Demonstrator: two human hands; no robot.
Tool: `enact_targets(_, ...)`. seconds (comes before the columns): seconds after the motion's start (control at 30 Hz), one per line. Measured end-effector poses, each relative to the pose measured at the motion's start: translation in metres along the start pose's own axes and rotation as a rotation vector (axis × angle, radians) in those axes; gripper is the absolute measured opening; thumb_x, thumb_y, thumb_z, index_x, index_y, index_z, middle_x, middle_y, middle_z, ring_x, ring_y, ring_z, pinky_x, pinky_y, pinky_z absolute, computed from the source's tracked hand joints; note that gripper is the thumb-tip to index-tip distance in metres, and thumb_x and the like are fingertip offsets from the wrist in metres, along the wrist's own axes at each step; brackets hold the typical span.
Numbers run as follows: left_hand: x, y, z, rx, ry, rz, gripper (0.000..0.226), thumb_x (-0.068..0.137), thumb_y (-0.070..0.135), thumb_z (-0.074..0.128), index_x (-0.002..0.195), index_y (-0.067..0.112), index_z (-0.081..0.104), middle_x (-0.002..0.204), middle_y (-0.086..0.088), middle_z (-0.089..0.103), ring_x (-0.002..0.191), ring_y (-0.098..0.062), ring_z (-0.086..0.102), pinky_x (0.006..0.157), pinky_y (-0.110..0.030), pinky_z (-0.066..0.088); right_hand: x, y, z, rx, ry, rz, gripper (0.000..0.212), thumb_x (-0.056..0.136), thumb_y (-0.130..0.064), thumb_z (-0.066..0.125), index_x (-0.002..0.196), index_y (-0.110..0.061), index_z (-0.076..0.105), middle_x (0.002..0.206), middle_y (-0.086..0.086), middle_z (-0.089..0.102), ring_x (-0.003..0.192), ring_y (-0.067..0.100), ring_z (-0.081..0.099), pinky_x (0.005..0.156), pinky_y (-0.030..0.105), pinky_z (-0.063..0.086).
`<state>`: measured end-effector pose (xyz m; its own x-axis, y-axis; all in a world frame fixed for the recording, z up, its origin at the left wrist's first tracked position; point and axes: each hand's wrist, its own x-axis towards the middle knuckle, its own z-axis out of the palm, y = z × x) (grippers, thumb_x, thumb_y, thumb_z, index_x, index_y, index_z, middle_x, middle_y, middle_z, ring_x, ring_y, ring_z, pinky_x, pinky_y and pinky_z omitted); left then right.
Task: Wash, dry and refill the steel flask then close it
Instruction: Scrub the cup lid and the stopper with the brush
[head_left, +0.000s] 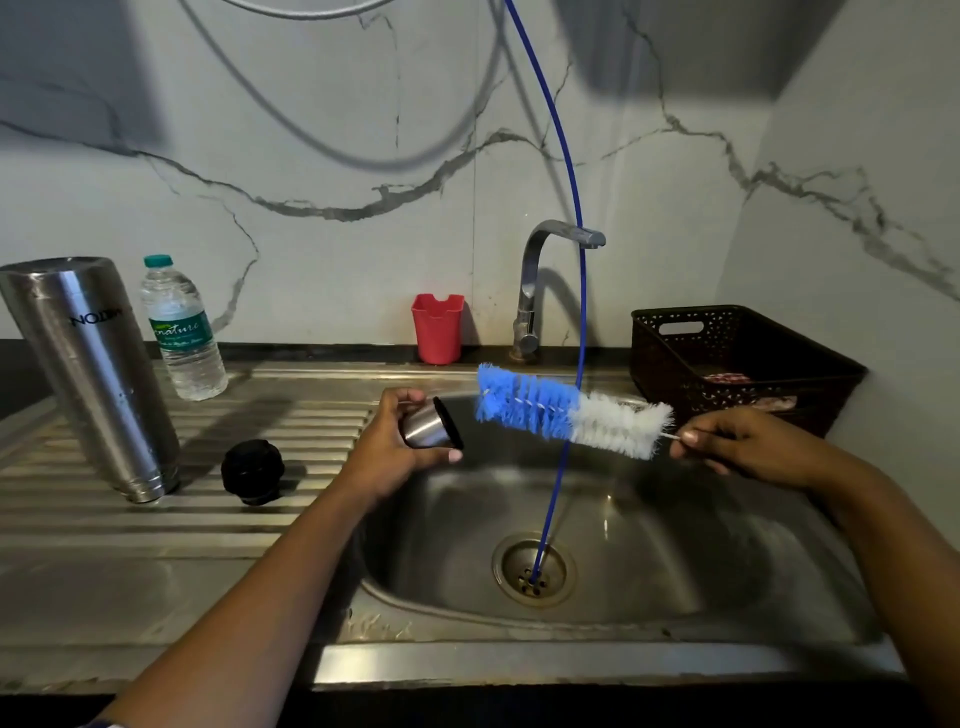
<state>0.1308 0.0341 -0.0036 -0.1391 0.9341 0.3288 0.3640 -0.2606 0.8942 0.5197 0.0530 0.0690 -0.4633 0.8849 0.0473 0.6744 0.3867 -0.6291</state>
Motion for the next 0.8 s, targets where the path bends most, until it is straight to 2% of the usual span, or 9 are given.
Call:
enact_targets(0.13,-0.002,0.003,0.004,-0.151,-0.001,-0.119,0.07,0.042,0.044,0.092,0.101,0.028,0.057,0.098,0.004,0.065,0.087,-0.012,0.062,0.073,-0.024,0.051,0.008,-0.004,0.014,0.017,0.106,-0.021,0.024,0.097,-0.02,0.048,0.088,-0.02,0.07,0.05,-0.002,0.051,0.048,0.003,0.048,0.055,0.018,0.038)
enact_targets(0.2,-0.004,0.004,0.007,-0.15,-0.043,-0.145,0.063,0.054,0.041,0.087,0.107,0.016,0.064,0.098,0.001,0.07,0.093,-0.018,0.066,0.077,-0.024,0.052,0.012,-0.013,0.024,0.043,0.151,-0.005,0.024,0.097,-0.018,0.048,0.087,-0.018,0.069,0.053,-0.002,0.052,0.046,0.003,0.046,0.053,0.017,0.036)
enact_targets(0.27,-0.005,0.007,0.008,-0.052,-0.07,-0.139,0.059,0.063,0.036,0.086,0.113,0.012,0.064,0.102,-0.002,0.07,0.096,-0.021,0.067,0.078,-0.018,0.051,0.016,-0.023,0.031,0.052,0.193,0.004,0.024,0.097,-0.017,0.047,0.088,-0.017,0.07,0.057,0.001,0.053,0.051,0.008,0.047,0.054,0.022,0.036)
enact_targets(0.33,-0.009,0.016,0.009,0.158,-0.118,-0.106,0.061,0.068,0.033,0.084,0.121,0.015,0.06,0.107,0.0,0.065,0.093,-0.013,0.062,0.074,-0.009,0.043,0.022,-0.035,0.036,0.035,0.242,0.016,0.024,0.097,-0.019,0.047,0.089,-0.018,0.07,0.058,0.0,0.055,0.054,0.011,0.047,0.056,0.026,0.036)
enact_targets(0.43,-0.017,0.034,0.01,0.361,-0.125,-0.006,0.07,0.067,0.029,0.085,0.129,0.016,0.055,0.114,0.003,0.06,0.097,-0.007,0.055,0.075,-0.007,0.037,0.033,-0.055,0.049,0.14,0.344,0.042,0.025,0.098,-0.017,0.047,0.085,-0.018,0.068,0.055,-0.002,0.052,0.042,0.0,0.043,0.049,0.016,0.033)
enact_targets(0.5,-0.019,0.049,0.009,0.376,-0.098,0.028,0.063,0.067,0.024,0.085,0.123,0.016,0.059,0.108,0.003,0.063,0.094,-0.01,0.059,0.073,-0.008,0.039,0.04,-0.071,0.06,0.274,0.404,0.081,0.026,0.098,-0.011,0.044,0.091,-0.009,0.068,0.055,0.0,0.048,0.031,-0.002,0.04,0.038,0.012,0.032)
enact_targets(0.6,-0.014,0.075,0.001,0.446,-0.079,0.045,0.056,0.064,0.025,0.086,0.115,0.016,0.064,0.101,0.005,0.065,0.093,-0.013,0.062,0.077,-0.02,0.044,0.047,-0.093,0.075,0.432,0.448,0.112,0.027,0.1,-0.014,0.041,0.099,-0.005,0.067,0.057,0.001,0.046,0.025,0.0,0.035,0.03,0.012,0.025)
enact_targets(0.7,-0.002,0.097,-0.011,0.345,-0.043,0.055,0.053,0.065,0.026,0.086,0.113,0.021,0.063,0.098,0.006,0.067,0.089,-0.009,0.062,0.073,-0.017,0.044,0.049,-0.105,0.096,0.572,0.515,0.111,0.026,0.1,-0.017,0.041,0.099,-0.009,0.065,0.058,0.0,0.046,0.03,-0.001,0.036,0.035,0.009,0.024)
enact_targets(0.8,0.001,0.104,-0.017,0.282,-0.087,0.053,0.028,0.071,0.022,0.082,0.095,0.023,0.067,0.078,0.011,0.068,0.069,0.002,0.062,0.06,-0.012,0.044,0.049,-0.107,0.115,0.613,0.572,0.101,0.027,0.1,-0.017,0.042,0.103,-0.004,0.065,0.059,-0.001,0.047,0.048,0.003,0.04,0.045,0.011,0.031)
